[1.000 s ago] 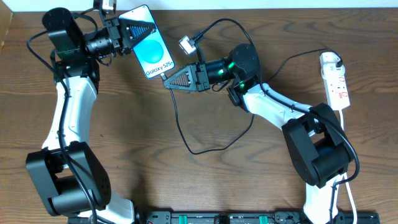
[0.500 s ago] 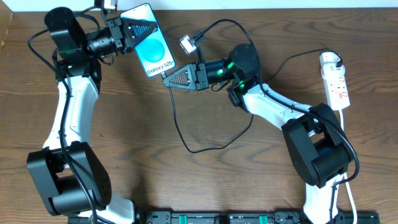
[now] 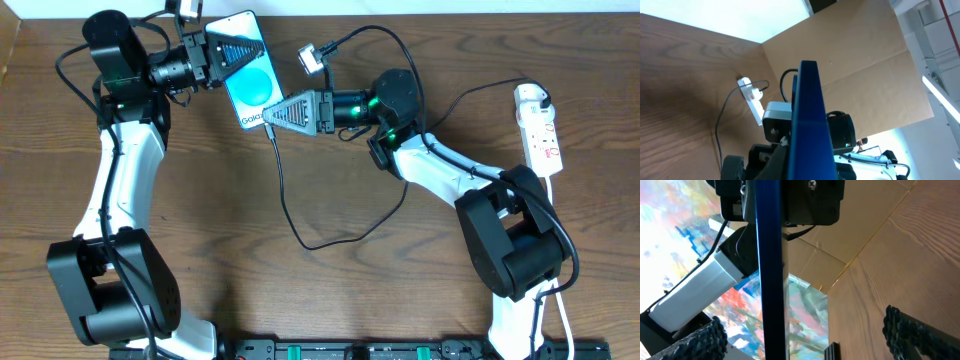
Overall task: Plug charger to phone and switch on socket
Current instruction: 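Open the right gripper and pull it back toward the power strip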
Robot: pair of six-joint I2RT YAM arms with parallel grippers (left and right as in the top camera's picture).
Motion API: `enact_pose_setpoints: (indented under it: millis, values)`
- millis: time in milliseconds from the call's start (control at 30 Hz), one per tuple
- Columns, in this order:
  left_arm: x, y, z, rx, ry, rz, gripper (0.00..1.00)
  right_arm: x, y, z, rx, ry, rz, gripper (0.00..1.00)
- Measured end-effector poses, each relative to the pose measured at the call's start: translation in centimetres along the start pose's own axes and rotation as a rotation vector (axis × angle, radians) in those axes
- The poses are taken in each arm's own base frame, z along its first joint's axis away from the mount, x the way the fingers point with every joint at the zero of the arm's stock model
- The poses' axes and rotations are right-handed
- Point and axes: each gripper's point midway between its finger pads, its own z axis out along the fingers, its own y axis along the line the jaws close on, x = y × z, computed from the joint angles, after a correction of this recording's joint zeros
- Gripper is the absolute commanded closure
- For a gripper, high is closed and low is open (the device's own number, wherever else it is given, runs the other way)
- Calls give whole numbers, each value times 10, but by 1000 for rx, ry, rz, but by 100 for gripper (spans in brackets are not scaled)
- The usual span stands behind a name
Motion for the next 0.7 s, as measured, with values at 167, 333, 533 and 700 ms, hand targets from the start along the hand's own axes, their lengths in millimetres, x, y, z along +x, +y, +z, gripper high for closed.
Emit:
enact_pose_setpoints:
  millis: [167, 333, 533, 700]
  values:
    - [-4, 2, -12, -9, -18, 1, 93, -6, -3, -9, 11, -14, -1, 1]
    - [-9, 5, -30, -17, -39, 0, 92, -29, -29, -46, 97, -89, 89, 1]
    - [-8, 4, -34, -13, -33, -4, 93, -21, -102, -97, 337, -157, 419, 1]
    - [-7, 6, -34, -14, -33, -21, 93, 37, -151, -123, 584, -113, 652, 1]
